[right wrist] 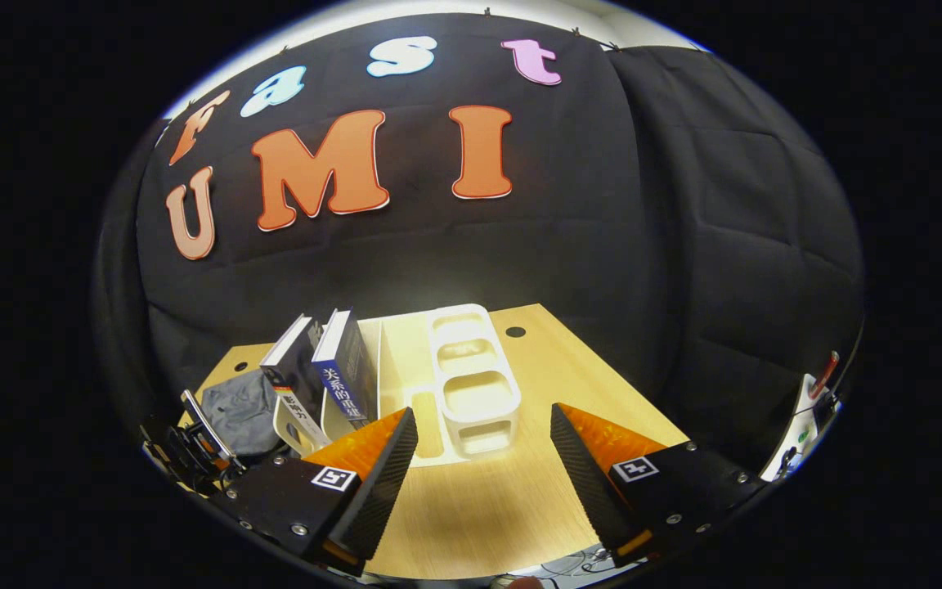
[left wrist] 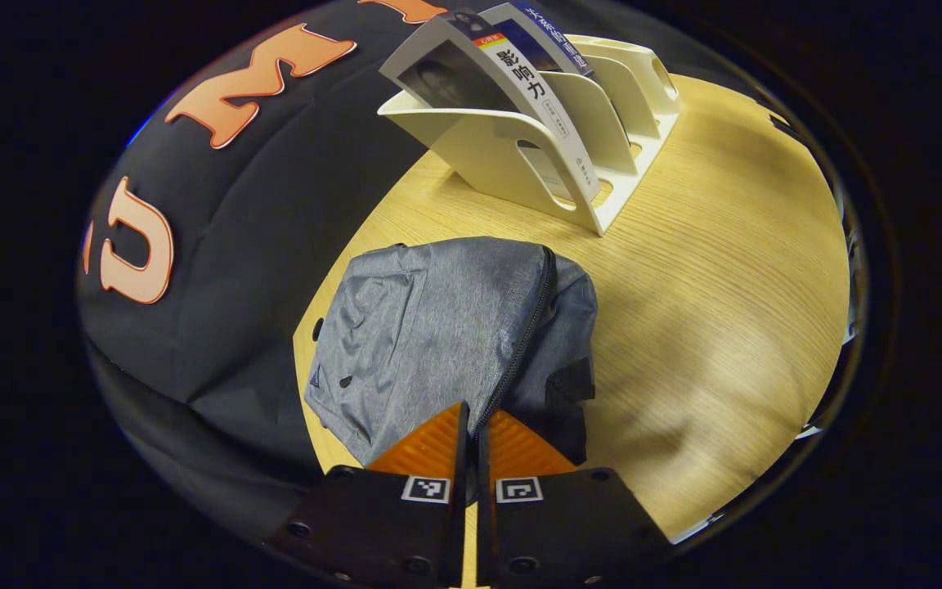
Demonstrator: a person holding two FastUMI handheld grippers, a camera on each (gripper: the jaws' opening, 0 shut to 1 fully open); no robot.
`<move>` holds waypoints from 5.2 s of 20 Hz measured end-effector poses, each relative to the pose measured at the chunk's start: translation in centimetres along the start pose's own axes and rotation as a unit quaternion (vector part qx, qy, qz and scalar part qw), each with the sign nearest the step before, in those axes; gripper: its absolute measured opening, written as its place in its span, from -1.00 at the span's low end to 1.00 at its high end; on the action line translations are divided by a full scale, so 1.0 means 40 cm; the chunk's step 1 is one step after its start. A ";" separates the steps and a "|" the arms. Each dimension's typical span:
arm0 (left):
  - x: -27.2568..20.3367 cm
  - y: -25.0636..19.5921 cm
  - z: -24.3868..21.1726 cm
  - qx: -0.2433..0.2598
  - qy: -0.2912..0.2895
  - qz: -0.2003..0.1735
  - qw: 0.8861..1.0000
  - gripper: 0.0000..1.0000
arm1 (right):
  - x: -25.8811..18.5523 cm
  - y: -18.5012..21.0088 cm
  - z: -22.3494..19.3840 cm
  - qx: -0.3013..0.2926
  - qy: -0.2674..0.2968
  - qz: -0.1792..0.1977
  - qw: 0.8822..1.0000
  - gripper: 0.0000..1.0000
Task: Open the schoolbag, grab two books from the bookshelf and put them into the schoolbag.
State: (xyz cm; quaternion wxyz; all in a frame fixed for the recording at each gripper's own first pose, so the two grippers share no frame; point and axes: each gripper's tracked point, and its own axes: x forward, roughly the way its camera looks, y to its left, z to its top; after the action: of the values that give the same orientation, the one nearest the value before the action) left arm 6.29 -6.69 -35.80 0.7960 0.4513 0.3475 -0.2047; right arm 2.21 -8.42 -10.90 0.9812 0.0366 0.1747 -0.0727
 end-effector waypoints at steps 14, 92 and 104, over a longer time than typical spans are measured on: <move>-0.085 0.171 0.053 -0.012 -0.023 -0.153 0.988 -0.98 | -0.042 0.075 0.012 -0.015 -0.025 -0.051 0.998 0.96; -0.075 0.659 0.235 -0.064 -0.109 -0.095 0.987 -0.99 | -0.131 0.617 0.297 0.145 0.195 0.113 0.963 -0.36; -0.112 0.668 0.243 -0.062 -0.116 -0.074 0.988 -0.99 | 0.031 0.767 -0.175 0.499 0.223 0.165 0.821 -0.38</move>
State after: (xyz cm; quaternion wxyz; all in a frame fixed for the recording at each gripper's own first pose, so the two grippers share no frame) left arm 23.93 -1.40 -13.67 0.8400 0.3470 0.2974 -0.2924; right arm 5.76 22.36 -16.48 0.7603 0.5650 0.3197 0.0227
